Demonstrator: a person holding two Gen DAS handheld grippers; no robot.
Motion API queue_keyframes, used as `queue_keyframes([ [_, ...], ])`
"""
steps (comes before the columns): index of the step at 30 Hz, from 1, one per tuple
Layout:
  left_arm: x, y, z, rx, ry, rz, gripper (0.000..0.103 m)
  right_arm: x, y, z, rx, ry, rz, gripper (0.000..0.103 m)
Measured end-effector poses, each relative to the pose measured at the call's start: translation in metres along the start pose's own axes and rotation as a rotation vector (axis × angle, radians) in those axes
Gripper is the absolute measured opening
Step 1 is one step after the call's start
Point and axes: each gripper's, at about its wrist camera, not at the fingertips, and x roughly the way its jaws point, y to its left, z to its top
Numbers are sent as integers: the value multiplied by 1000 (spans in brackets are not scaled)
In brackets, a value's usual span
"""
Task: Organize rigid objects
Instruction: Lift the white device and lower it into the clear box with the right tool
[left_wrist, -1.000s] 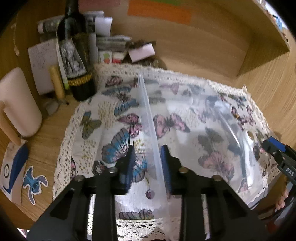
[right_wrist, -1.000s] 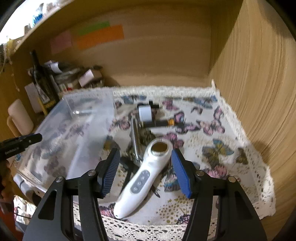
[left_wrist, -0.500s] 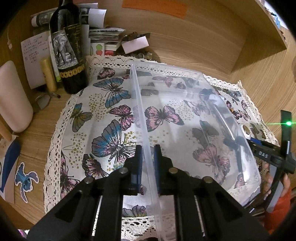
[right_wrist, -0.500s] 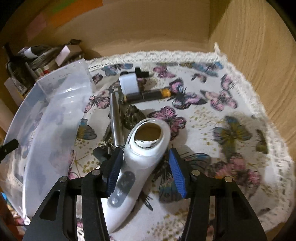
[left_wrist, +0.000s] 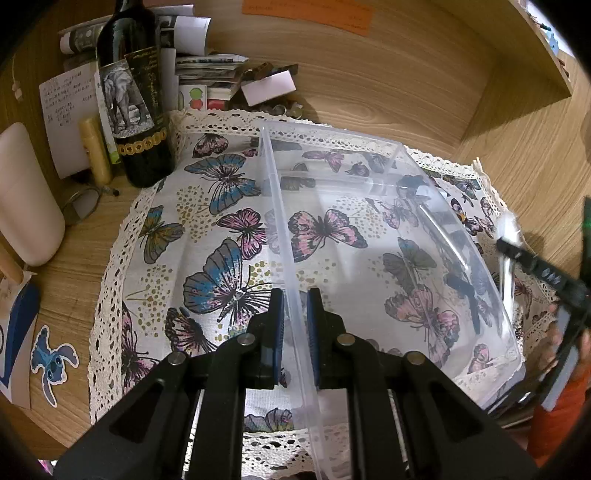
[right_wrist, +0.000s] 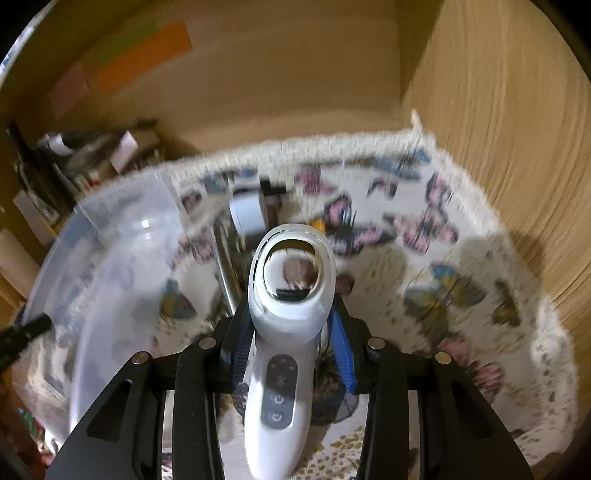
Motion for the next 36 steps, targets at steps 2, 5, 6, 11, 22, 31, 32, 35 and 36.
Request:
queue_keyframes([
  [2,0,0,0,-1,2,0,13,-15,2,7,-7,-50,3,36],
  [5,0,0,1,-1,2,3,13,-32,7,17,-19,-114,17,36],
  [6,0,0,1,-1,1,3,13,-37,9,19,-22,-132,23,36],
  [11,1,1,2,1,6,9,12,-60,27,36,-71,-223,77,36],
  [22,1,1,2,5,6,8,12,-65,100,50,-224,-260,218,36],
  [31,2,0,1,25,-2,7,12,-24,140,41,-298,-139,255,36],
  [32,2,0,1,25,-3,7,12,-19,144,39,-312,-124,249,36],
  [35,1,0,1,24,-6,3,12,0,154,36,-359,-64,228,36],
  [36,1,0,1,24,-7,2,12,6,157,35,-370,-45,221,36],
])
